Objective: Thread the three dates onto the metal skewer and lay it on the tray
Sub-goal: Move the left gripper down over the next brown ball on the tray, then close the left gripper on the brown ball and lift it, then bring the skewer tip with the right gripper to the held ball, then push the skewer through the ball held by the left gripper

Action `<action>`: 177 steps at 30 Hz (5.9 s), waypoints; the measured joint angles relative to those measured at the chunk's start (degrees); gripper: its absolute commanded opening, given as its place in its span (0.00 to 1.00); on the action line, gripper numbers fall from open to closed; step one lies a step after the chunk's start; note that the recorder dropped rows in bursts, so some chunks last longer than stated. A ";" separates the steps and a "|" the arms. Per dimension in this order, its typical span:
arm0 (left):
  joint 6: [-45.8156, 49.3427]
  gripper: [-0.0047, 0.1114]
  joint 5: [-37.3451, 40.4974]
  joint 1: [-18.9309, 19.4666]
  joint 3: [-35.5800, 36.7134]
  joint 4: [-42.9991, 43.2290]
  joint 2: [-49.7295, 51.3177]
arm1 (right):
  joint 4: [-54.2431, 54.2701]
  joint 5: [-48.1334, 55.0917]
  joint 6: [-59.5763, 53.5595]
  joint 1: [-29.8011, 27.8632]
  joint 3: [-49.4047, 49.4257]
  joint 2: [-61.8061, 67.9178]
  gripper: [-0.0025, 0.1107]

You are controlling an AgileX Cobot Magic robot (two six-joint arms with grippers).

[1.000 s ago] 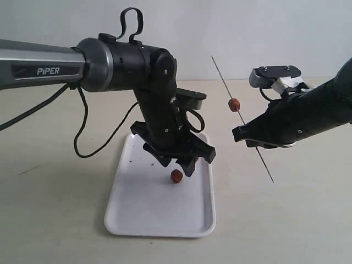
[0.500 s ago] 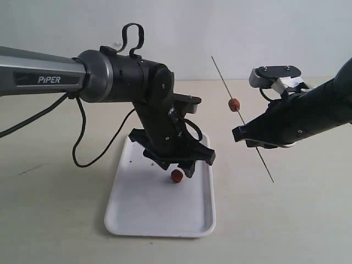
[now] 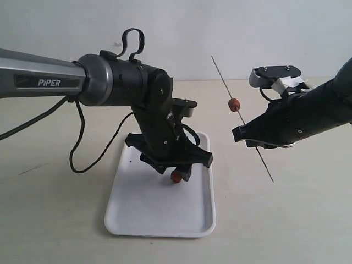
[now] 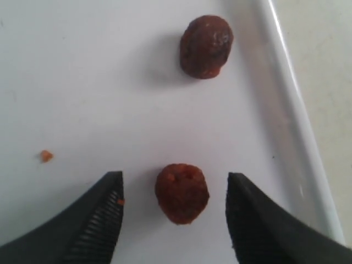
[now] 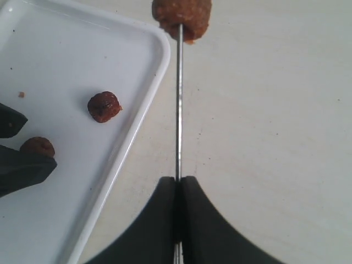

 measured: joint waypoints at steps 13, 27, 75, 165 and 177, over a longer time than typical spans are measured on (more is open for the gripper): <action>-0.52 0.51 -1.54 0.00 0.15 0.16 1.56 | 0.00 0.00 0.00 0.00 0.00 0.00 0.02; -0.52 0.35 -1.31 0.00 0.15 0.25 1.56 | 0.00 0.00 0.00 0.00 0.00 0.00 0.02; 14.48 0.20 -0.06 5.32 0.15 -8.44 -5.00 | -0.04 2.13 -0.13 0.00 0.00 0.00 0.02; 69.10 0.27 22.15 33.87 12.90 -92.47 0.64 | 46.96 30.57 -53.24 0.10 15.01 4.04 0.02; 69.10 0.27 22.15 33.87 12.90 -92.47 0.64 | 49.18 29.91 -55.49 0.10 15.01 7.44 0.02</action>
